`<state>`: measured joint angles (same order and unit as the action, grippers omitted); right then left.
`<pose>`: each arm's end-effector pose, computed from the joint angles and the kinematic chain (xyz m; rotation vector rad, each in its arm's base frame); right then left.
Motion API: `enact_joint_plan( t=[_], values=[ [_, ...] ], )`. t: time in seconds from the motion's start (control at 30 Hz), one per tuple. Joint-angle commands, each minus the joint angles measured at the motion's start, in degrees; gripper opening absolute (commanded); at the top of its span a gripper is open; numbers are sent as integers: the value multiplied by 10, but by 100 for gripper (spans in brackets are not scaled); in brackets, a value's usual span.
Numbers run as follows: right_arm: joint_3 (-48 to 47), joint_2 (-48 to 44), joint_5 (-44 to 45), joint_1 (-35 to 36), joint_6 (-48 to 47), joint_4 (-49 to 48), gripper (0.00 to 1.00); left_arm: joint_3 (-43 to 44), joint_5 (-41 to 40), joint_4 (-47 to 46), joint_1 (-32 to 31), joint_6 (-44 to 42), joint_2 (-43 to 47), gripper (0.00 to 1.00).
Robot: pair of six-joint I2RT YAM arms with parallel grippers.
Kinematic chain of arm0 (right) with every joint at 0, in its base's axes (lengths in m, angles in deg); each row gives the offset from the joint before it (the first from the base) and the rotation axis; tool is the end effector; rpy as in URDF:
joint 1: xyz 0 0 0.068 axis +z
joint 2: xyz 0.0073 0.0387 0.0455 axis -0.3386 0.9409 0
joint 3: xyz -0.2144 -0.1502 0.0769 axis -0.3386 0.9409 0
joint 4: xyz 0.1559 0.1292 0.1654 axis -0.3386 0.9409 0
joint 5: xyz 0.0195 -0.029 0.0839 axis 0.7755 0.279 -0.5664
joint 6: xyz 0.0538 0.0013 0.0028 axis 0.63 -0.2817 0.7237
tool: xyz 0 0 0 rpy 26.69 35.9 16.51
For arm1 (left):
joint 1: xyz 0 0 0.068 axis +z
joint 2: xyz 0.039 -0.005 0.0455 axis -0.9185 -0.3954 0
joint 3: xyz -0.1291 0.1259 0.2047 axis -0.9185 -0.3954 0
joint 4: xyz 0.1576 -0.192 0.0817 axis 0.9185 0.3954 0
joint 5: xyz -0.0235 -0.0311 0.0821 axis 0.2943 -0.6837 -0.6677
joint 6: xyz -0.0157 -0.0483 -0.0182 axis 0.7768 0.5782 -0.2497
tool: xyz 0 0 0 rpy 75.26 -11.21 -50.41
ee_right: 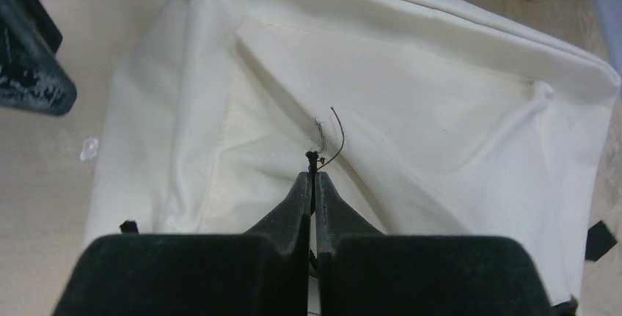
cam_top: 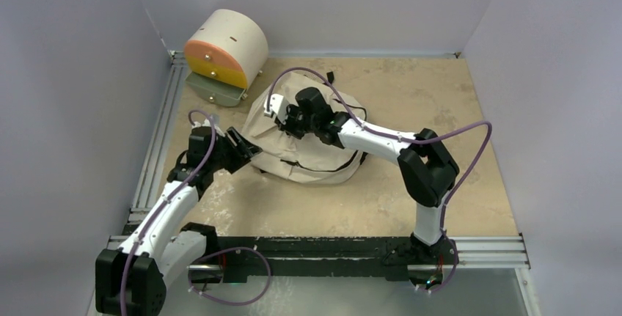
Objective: Pack the student bag
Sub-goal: Zip the student bag at the center of the board.
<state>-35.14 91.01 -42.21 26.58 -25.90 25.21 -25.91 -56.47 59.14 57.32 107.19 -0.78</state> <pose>0.2995 0.3265 0.2530 -1.3575 1.5100 0.4326 0.1879 -0.0397 0.2198 -0.7202 2.2324 -0.8329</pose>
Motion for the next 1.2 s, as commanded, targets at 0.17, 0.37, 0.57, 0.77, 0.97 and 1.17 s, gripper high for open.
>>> enact_joint_plan(
  t=[0.17,0.37,0.57,0.77,0.97,1.17],
  values=[
    [33,-47,59,-20,173,-159,0,8,22,-169,-26,87,-52,57],
    [38,-55,91,-29,236,-171,0,33,-101,-186,-133,143,-104,59],
    [57,-70,82,-31,260,-187,0,22,-120,-255,-165,167,-149,59],
    [62,-70,73,-32,266,-187,0,42,-138,-311,-192,8,-171,58],
    [60,-66,66,-33,272,-187,0,58,-116,-335,-202,-123,-183,56],
    [58,-65,62,-33,276,-185,0,66,-138,-331,-217,-220,-186,56]
  ],
)
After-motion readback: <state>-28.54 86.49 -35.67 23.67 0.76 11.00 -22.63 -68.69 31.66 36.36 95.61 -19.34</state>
